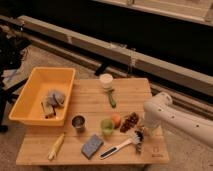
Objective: Place fork in table surface
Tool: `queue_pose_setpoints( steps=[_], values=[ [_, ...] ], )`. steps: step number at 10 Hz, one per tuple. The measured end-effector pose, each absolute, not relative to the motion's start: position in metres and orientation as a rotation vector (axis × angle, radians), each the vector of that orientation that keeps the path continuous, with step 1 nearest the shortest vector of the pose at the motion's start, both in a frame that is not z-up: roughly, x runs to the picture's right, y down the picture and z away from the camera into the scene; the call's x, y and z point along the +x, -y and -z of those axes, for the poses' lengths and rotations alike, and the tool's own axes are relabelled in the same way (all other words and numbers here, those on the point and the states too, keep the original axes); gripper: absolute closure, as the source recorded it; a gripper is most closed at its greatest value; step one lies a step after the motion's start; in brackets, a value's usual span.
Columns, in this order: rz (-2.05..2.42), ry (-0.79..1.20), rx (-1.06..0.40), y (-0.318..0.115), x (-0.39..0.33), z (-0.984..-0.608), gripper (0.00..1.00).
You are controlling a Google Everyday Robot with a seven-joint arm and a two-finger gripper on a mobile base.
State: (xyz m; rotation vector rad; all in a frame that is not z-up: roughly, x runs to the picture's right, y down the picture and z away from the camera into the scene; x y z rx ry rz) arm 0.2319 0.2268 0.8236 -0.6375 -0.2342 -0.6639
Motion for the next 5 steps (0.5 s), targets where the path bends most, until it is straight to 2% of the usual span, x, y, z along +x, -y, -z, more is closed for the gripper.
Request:
queue_pose_setpoints(
  steps=[5],
  values=[
    [0.683, 0.140, -0.668, -0.224, 0.265, -0.827, 0.35]
  ],
)
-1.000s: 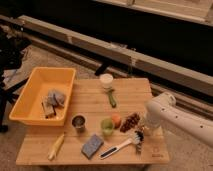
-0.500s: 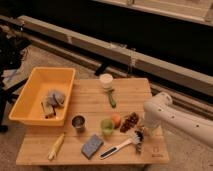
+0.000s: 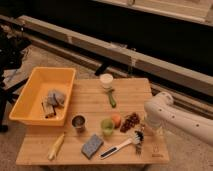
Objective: Place fork in table surface
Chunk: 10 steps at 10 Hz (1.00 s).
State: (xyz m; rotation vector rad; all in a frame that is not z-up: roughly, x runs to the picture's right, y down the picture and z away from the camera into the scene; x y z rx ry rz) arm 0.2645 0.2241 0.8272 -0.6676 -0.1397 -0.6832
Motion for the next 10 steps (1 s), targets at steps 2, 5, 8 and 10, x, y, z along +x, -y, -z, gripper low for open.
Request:
queue_pose_setpoints(
  steps=[2, 5, 8, 10],
  values=[
    [0.685, 0.116, -0.676, -0.222, 0.275, -0.828, 0.35],
    [0.677, 0.093, -0.690, -0.221, 0.291, -0.824, 0.35],
    [0.687, 0.086, -0.706, -0.226, 0.303, -0.814, 0.35],
    [0.692, 0.074, -0.720, -0.229, 0.316, -0.808, 0.35]
  ],
)
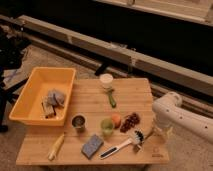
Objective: Place fork in table surface
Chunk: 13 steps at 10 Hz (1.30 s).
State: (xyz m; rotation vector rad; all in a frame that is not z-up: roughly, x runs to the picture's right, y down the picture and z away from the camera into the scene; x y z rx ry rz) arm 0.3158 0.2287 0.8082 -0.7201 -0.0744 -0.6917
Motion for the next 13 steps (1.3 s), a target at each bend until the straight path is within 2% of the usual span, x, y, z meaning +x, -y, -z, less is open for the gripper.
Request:
queue_pose_setpoints(
  steps=[5, 13],
  values=[
    [0.672, 0.060, -0.736, -0.232, 0.329, -0.801, 0.35],
    [0.573, 0.240, -0.664, -0.245, 0.279, -0.763, 0.35]
  ],
)
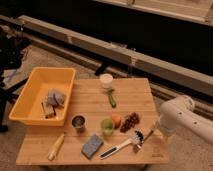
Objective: Place fork in table surface
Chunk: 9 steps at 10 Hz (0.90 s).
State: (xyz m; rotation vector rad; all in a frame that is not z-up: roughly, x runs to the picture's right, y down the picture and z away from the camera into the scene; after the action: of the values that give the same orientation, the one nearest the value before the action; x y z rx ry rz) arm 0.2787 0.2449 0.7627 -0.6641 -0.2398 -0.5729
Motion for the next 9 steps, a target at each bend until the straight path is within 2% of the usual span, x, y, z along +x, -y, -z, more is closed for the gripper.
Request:
queue_pose_setpoints(
  steps=[9],
  values=[
    [0.589, 0.270, -0.665, -0.264, 0.247, -0.788, 0.36]
  ],
)
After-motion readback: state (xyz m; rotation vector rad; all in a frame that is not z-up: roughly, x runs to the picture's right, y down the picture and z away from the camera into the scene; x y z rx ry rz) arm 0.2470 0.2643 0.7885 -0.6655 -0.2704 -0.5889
